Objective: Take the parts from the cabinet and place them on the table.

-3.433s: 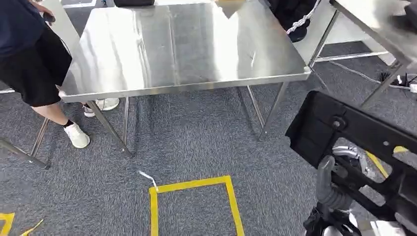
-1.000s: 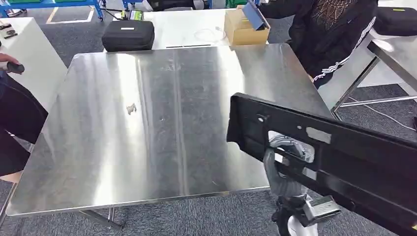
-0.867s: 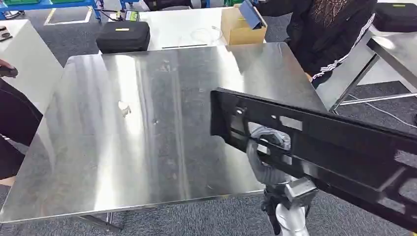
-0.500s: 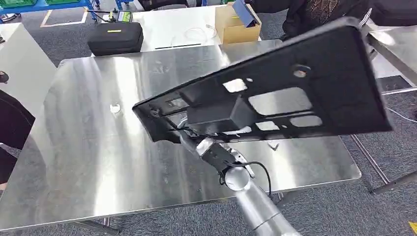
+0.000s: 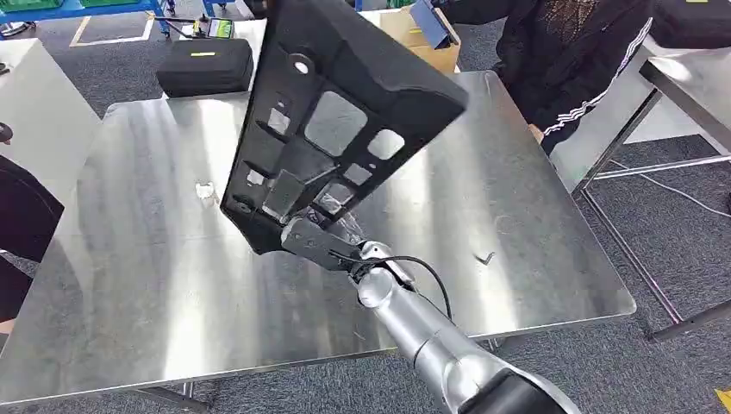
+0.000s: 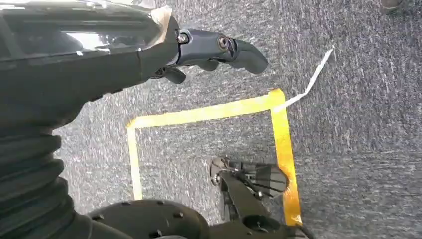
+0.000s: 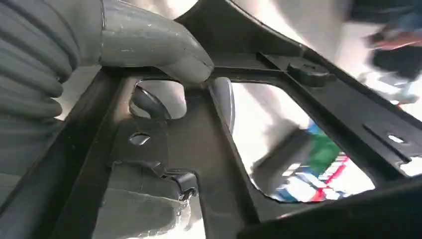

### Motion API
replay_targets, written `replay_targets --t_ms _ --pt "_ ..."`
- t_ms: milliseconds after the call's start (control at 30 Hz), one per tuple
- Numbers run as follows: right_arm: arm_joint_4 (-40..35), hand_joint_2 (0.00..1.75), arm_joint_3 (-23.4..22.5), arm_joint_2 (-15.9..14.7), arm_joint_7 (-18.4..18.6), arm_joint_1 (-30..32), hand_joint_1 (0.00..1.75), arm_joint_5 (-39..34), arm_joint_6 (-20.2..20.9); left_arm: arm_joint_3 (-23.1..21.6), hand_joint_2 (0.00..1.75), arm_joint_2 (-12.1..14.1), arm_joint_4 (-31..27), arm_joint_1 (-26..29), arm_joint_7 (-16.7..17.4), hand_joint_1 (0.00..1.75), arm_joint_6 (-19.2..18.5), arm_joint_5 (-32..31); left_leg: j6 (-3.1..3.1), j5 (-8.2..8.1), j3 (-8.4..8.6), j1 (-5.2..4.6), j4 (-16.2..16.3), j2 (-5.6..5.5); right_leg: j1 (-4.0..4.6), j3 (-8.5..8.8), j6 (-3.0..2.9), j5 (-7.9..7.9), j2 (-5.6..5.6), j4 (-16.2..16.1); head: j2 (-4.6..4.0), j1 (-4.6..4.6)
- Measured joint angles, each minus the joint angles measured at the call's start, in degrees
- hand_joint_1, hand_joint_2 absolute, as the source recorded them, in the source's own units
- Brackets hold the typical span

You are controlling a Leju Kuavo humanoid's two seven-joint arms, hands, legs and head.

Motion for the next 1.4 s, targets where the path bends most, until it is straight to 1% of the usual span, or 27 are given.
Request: replay_targets --t_ms 100,167,233,267,333,433,600,633,700,800,900,1067,1133,1233,1400 --pt "3.3 1.75 1.4 0.3 2.4 -2.5 1.75 0.4 -4.4 -0.3 1.75 0.3 0.1 0.0 0.1 0.0 0.1 -0.7 0.0 0.0 0.0 0.0 0.0 0.03 -0.01 0.02 0.0 0.0 0.0 -0.1 0.0 0.02" --pt "5.2 1.75 1.9 0.3 4.1 -4.2 1.75 1.0 -6.2 -0.5 1.75 0.5 0.1 0.0 0.3 0.0 0.2 -0.9 0.0 0.0 0.0 0.0 0.0 0.04 -0.02 0.04 0.0 0.0 0.0 -0.1 0.0 0.02" --pt "6.8 1.75 2.1 0.3 6.8 -5.8 1.75 3.0 -8.0 -0.5 1.75 0.7 0.2 0.0 0.3 0.0 0.3 -1.3 0.0 -0.01 0.0 -0.01 0.0 0.04 -0.02 0.04 0.0 0.0 0.0 -0.1 0.02 0.02" --pt "8.0 1.75 2.7 0.1 9.1 -7.0 1.75 4.9 -9.1 -0.5 1.75 0.8 0.3 0.0 0.3 0.0 0.4 -1.5 0.0 -0.01 0.01 -0.02 0.0 0.03 -0.02 0.04 0.0 0.0 0.0 -0.2 0.0 0.02" --pt "9.3 1.75 3.1 -0.4 11.7 -8.5 1.75 7.5 -10.9 -0.5 1.75 0.9 0.3 0.1 0.4 0.0 0.7 -1.7 0.0 -0.01 0.0 -0.01 0.0 0.02 -0.01 0.07 0.01 0.0 0.0 -0.2 0.0 0.02" --pt "10.9 1.75 3.9 -1.7 14.1 -10.5 1.75 10.9 -13.4 -0.5 1.75 1.0 0.4 0.1 0.6 0.0 0.9 -2.0 0.0 -0.01 0.01 -0.01 0.0 0.03 -0.02 0.09 0.01 0.01 0.0 -0.2 0.0 0.02" --pt "11.9 1.75 4.4 -3.5 16.8 -12.5 1.75 15.1 -17.1 -0.5 1.75 1.1 0.4 0.1 0.6 0.0 1.2 -2.1 0.0 -0.01 0.01 -0.02 0.0 0.02 -0.01 0.09 0.01 0.01 0.0 -0.3 0.0 0.02" --pt "12.1 1.75 4.4 -4.3 17.9 -13.0 1.75 16.4 -18.3 -0.5 1.75 1.2 0.4 0.1 0.6 0.0 1.3 -2.2 0.0 -0.01 -0.01 -0.02 0.0 0.01 -0.01 0.09 0.01 0.01 0.0 -0.3 0.0 0.0" --pt "12.3 1.75 4.4 -5.3 19.1 -14.0 1.75 17.7 -19.2 -0.5 1.75 1.2 0.4 0.2 0.6 0.0 1.4 -2.5 0.0 -0.01 -0.02 -0.01 0.0 -0.01 -0.01 0.09 0.01 0.01 0.0 -0.3 0.02 0.02" --pt "12.7 1.75 4.4 -7.2 22.0 -15.6 1.75 20.6 -21.3 -0.5 1.75 1.4 0.4 0.3 0.5 0.0 1.5 -2.8 0.0 -0.01 -0.02 -0.02 0.0 0.0 -0.01 0.09 0.02 0.02 0.0 -0.3 0.02 0.02" --pt "13.0 1.75 4.4 -10.0 24.3 -17.5 1.75 22.9 -22.0 -0.5 1.75 1.6 0.5 0.3 0.5 0.0 1.6 -3.2 0.01 -0.01 -0.11 -0.01 0.0 -0.13 -0.01 0.12 0.04 0.03 -0.06 -0.4 0.0 0.04" --pt "13.7 1.75 4.4 -14.2 27.9 -19.5 1.75 27.3 -21.9 -0.4 1.75 1.8 0.5 0.4 0.7 0.0 1.7 -3.3 0.01 0.0 -0.15 0.03 0.0 -0.12 0.04 0.12 0.06 0.05 -0.06 -0.5 0.02 0.0" --pt "13.9 1.75 4.4 -15.7 28.7 -19.7 1.75 28.4 -21.2 -0.4 1.75 1.9 0.5 0.4 1.1 0.0 1.8 -3.4 0.01 0.0 -0.19 0.05 -0.1 -0.13 0.04 0.13 0.06 0.05 -0.07 -0.6 0.0 0.0" --pt "14.3 1.75 4.4 -17.5 28.8 -19.7 1.75 29.1 -20.8 -0.4 1.75 2.0 0.6 0.4 1.2 0.0 1.8 -3.6 0.01 -0.01 -0.23 0.05 -0.1 -0.12 0.03 0.14 0.06 0.05 -0.06 -0.7 0.0 0.0" --pt "14.6 1.75 4.4 -18.7 29.1 -19.7 1.75 29.7 -20.2 -0.4 1.75 2.1 0.8 0.4 1.4 0.0 1.9 -3.6 0.01 -0.03 -0.26 0.0 -0.1 -0.13 0.04 0.15 0.07 0.05 -0.05 -0.9 0.0 0.02"
